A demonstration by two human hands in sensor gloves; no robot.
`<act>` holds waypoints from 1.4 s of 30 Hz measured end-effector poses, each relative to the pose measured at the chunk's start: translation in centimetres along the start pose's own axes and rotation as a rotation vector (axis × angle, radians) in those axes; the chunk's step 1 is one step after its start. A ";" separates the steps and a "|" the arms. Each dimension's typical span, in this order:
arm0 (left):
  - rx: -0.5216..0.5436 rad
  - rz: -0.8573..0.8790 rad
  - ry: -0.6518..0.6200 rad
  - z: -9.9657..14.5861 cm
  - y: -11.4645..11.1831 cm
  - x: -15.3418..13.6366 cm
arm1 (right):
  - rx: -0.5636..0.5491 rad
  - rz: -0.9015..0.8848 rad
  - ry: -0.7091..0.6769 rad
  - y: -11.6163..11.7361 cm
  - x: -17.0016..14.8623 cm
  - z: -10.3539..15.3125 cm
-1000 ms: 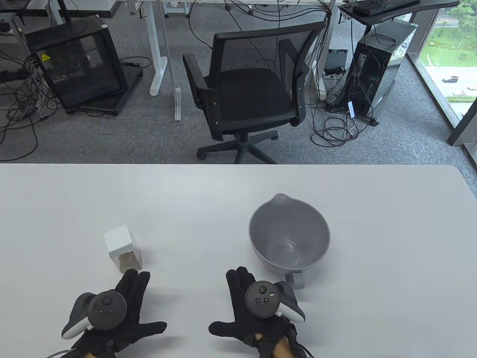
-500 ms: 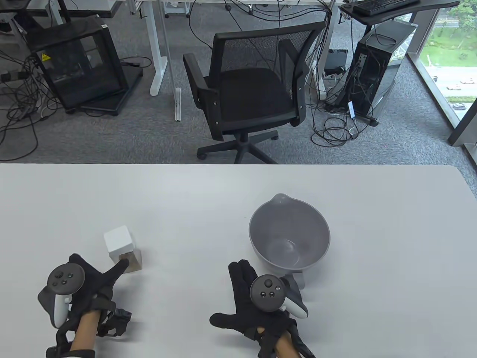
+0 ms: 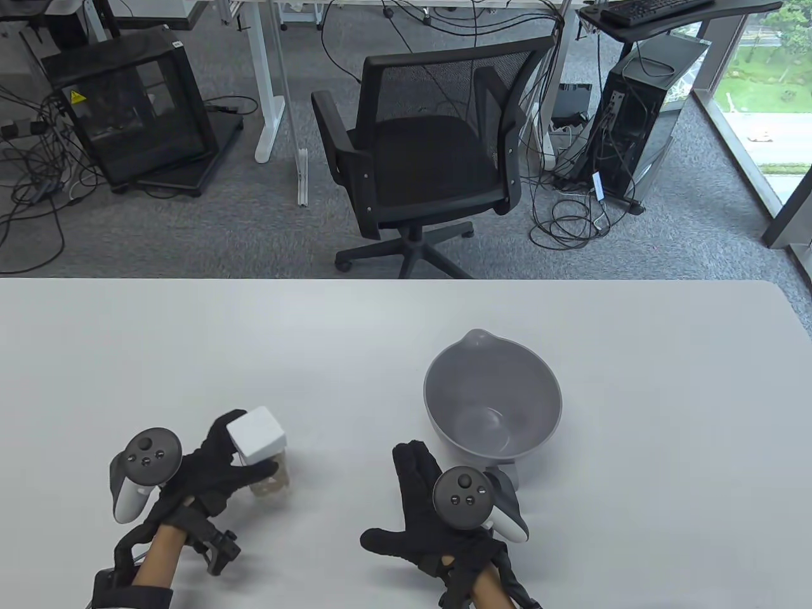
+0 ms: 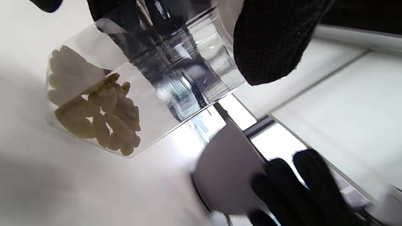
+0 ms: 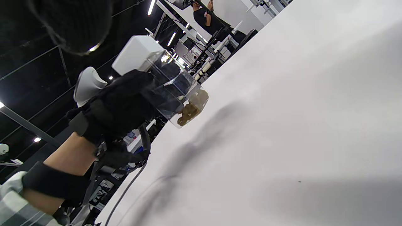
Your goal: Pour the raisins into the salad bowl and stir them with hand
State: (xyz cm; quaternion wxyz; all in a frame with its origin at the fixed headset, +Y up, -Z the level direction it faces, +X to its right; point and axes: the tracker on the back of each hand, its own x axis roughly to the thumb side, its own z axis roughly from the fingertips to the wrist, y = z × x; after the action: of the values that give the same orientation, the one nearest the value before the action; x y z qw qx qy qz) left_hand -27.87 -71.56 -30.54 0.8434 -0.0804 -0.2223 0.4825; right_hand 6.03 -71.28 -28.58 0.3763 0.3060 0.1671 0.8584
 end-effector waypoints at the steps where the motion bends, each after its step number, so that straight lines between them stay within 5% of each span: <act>1: -0.064 0.013 -0.034 0.6 -1.1 1.2 | 0.000 -0.004 -0.022 0.0 0.5 0.1; 6: -0.096 0.050 -0.027 2.0 -5.5 3.6 | 0.010 0.091 -0.158 0.1 7.3 0.8; 13: 0.038 -0.046 0.000 2.7 -6.3 4.3 | -0.228 0.754 0.162 3.1 16.0 -2.8; 15: 0.080 -0.041 0.013 2.9 -5.8 4.0 | -0.186 0.867 0.234 3.5 16.7 -4.0; 17: 0.109 -0.061 -0.008 2.9 -5.3 3.6 | -0.104 0.793 0.215 3.5 16.9 -5.0; 21: 0.030 0.040 -0.125 2.7 -5.0 3.1 | 0.210 0.680 -0.143 1.0 17.2 -4.7; 24: 0.067 0.074 -0.126 2.3 -5.3 3.5 | 0.182 0.400 -0.126 -0.6 16.4 -4.2; 27: 0.131 -0.035 -0.145 2.4 -5.5 4.1 | -0.103 0.653 0.252 -0.1 16.3 -4.1; 28: 0.191 -0.056 -0.122 2.4 -5.4 4.0 | -0.020 0.829 0.260 0.3 16.5 -4.9; 31: 0.148 -0.107 -0.177 2.5 -4.7 3.7 | 0.291 0.841 0.080 1.3 18.3 -5.7; 32: 0.156 -0.080 -0.177 2.6 -4.6 3.7 | 0.309 0.857 -0.004 1.2 18.9 -5.6; 34: 0.159 0.013 -0.139 2.7 -4.5 3.8 | 0.267 0.815 -0.143 1.0 19.9 -5.2; 36: 0.143 -0.017 -0.156 2.7 -4.7 4.0 | 0.071 0.837 0.141 1.4 20.2 -4.9; 38: 0.138 -0.034 -0.154 2.7 -5.0 4.2 | 0.019 0.991 0.323 2.1 19.9 -5.6; 40: 0.122 -0.024 -0.118 2.7 -4.9 3.9 | 0.089 1.012 0.278 2.2 19.5 -6.2; 42: 0.077 0.054 -0.176 2.4 -4.4 2.9 | 0.139 0.920 0.061 1.3 19.8 -5.8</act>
State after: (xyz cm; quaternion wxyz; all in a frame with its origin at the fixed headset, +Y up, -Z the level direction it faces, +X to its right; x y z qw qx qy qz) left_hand -24.28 -71.63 -26.02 0.8098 -0.0110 -0.2747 0.5183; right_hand -8.93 -57.62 -24.33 -0.0699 0.3473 0.0823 0.9315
